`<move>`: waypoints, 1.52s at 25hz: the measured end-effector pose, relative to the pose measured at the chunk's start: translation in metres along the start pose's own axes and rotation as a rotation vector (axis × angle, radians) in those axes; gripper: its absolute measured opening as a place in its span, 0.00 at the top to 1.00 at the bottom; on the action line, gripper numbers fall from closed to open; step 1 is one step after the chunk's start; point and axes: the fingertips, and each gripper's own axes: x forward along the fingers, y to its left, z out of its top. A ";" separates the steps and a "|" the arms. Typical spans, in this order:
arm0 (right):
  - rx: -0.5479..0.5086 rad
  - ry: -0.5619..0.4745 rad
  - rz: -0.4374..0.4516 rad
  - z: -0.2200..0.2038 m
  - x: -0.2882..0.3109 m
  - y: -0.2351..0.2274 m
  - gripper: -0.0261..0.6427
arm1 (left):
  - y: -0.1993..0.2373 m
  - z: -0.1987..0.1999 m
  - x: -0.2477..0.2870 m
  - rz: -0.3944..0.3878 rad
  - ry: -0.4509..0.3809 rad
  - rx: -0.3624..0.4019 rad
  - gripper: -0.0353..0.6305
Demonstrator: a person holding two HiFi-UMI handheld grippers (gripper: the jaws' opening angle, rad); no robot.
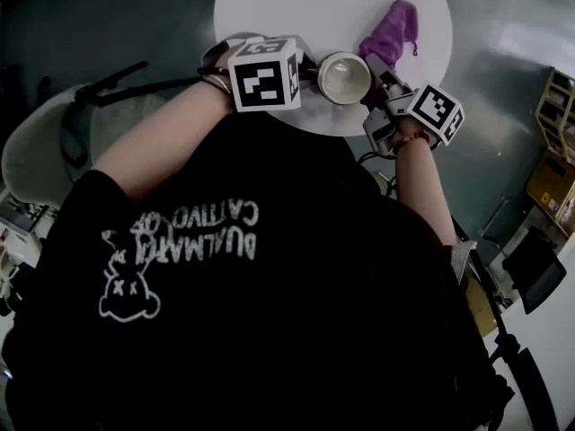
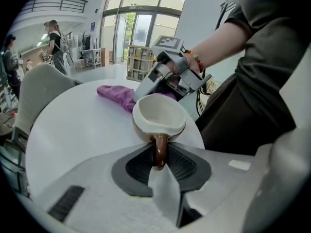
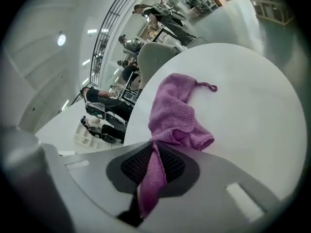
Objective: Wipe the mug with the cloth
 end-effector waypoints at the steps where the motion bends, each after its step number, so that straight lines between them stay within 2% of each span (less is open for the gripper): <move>1: 0.014 -0.019 0.020 0.001 -0.001 -0.001 0.92 | 0.000 0.000 0.000 0.004 0.006 -0.012 0.83; 10: 0.128 -0.174 0.204 0.013 -0.005 -0.004 0.92 | 0.012 -0.003 0.004 0.035 0.078 -0.125 0.84; 18: 0.206 -0.201 0.257 0.013 -0.006 -0.003 0.92 | 0.020 -0.005 -0.003 0.075 0.159 -0.138 0.85; 21: 0.190 -0.194 0.289 0.014 -0.006 -0.005 0.92 | 0.024 -0.008 -0.004 0.087 0.171 -0.162 0.85; 26: 0.226 -0.191 0.344 0.013 -0.007 -0.003 0.92 | 0.028 -0.009 -0.008 0.110 0.173 -0.211 0.85; 32: 0.161 -0.095 0.288 0.005 -0.011 -0.010 0.92 | 0.036 -0.009 -0.010 0.139 0.177 -0.253 0.85; 35: 0.139 -0.087 0.371 0.001 -0.020 -0.003 0.92 | 0.030 -0.005 -0.004 0.153 0.181 -0.256 0.85; 38: 0.149 -0.063 0.372 -0.002 -0.025 -0.001 0.92 | 0.030 -0.002 -0.005 0.166 0.185 -0.259 0.85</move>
